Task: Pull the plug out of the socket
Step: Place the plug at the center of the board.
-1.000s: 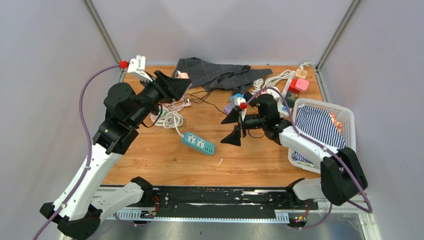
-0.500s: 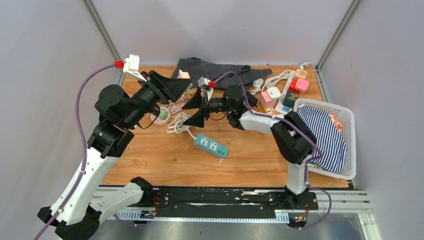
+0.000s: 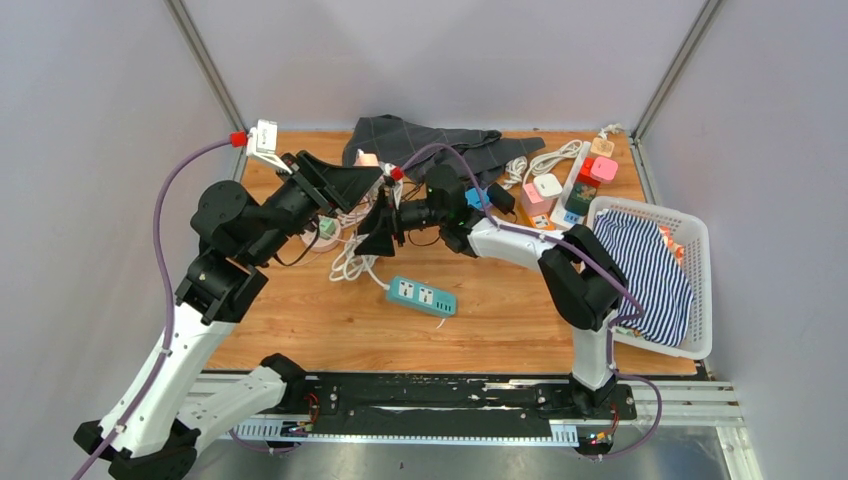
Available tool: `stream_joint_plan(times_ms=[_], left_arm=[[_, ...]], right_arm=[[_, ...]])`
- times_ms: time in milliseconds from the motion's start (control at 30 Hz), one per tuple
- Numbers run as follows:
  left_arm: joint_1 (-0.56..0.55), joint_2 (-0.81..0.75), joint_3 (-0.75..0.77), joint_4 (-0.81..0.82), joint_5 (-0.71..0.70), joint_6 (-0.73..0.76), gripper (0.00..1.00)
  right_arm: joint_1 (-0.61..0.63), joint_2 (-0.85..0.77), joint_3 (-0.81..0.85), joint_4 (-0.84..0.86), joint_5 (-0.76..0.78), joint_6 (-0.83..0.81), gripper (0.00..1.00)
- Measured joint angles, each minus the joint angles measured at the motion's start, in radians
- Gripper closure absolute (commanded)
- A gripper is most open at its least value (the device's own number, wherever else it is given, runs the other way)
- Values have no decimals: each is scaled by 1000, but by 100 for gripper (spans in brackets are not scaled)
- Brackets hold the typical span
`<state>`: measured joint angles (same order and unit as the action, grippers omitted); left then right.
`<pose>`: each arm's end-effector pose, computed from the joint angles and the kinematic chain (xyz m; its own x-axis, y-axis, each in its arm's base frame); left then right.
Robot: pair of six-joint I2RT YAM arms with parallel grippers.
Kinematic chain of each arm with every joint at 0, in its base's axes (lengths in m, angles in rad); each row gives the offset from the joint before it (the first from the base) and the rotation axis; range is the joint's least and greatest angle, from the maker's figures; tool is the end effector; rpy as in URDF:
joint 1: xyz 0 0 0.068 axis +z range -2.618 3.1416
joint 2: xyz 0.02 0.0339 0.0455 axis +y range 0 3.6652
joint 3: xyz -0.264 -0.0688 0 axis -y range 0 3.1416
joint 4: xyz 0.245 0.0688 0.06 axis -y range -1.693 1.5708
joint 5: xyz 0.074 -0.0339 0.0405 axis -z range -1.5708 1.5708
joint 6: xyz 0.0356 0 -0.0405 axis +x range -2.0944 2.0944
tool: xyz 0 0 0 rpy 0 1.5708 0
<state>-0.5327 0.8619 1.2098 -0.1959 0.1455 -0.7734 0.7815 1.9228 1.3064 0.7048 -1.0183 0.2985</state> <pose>0.1404 -0.0887 0.4704 -0.3439 -0.5996 -0.7226 0.5390 0.5041 -0.6748 0.2895 0.3300 0.2768 -0.2258 -0.0066 -0.9741 -0.9470 -0.2330 0.2211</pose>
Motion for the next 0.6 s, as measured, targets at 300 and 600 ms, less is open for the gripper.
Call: stream_joint_plan(times_ms=[300,600], left_arm=[[0,-59,-5,2,0,-21,100],[0,-80,-27,-25,-18,-16,100]], right_arm=[[6,15,103,-188,29,-97,46],[42,18,124,-333,38,-191,100]])
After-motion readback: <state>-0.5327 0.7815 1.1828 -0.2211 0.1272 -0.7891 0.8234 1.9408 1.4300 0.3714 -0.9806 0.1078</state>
